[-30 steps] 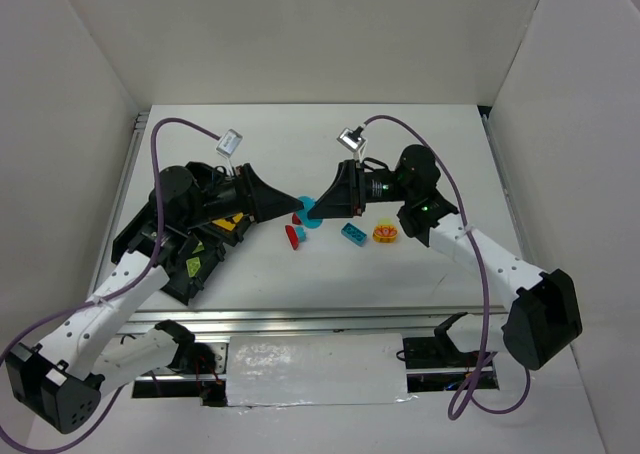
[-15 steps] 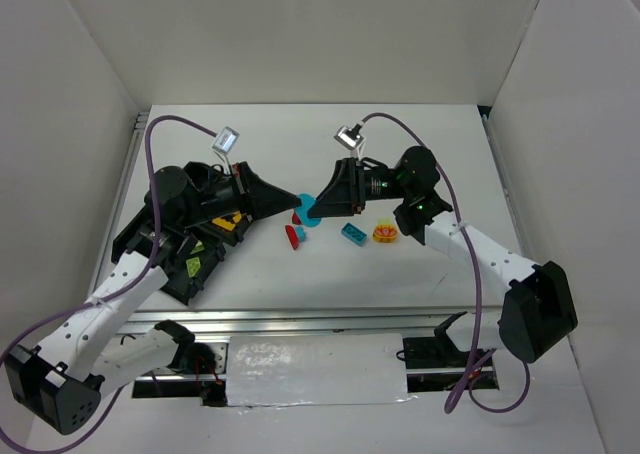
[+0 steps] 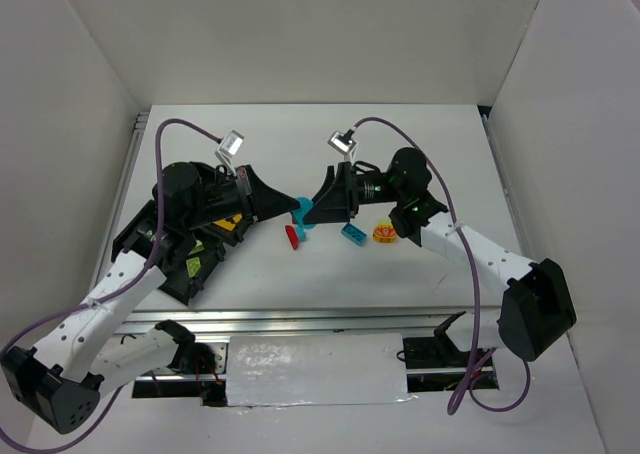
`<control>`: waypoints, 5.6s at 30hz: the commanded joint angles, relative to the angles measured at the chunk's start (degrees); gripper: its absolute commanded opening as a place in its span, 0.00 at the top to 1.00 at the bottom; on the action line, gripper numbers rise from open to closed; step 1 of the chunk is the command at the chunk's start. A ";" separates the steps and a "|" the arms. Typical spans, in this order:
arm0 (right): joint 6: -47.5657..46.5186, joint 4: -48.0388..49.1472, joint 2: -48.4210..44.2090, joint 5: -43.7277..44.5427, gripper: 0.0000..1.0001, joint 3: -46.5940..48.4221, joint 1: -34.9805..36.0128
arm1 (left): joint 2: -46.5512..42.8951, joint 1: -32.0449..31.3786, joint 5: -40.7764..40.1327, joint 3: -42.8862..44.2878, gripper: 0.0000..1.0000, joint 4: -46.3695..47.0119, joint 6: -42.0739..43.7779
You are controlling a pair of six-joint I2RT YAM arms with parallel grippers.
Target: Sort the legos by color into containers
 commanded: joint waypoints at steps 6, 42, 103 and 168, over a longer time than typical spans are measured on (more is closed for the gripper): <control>-19.59 -29.51 -3.52 14.76 0.00 -1.37 -2.54 | -0.18 6.80 -27.39 13.96 1.00 -29.19 9.23; -27.42 -53.02 -10.03 30.64 0.00 -1.12 -2.81 | 30.93 40.91 -68.73 18.54 0.21 -51.28 3.79; -26.04 -27.59 9.14 9.54 1.00 4.61 9.59 | 2.90 28.18 8.60 8.35 0.01 -41.02 15.67; 12.12 20.27 12.04 -0.59 0.01 -0.66 4.14 | 2.36 11.81 10.77 5.24 1.00 -10.46 -0.62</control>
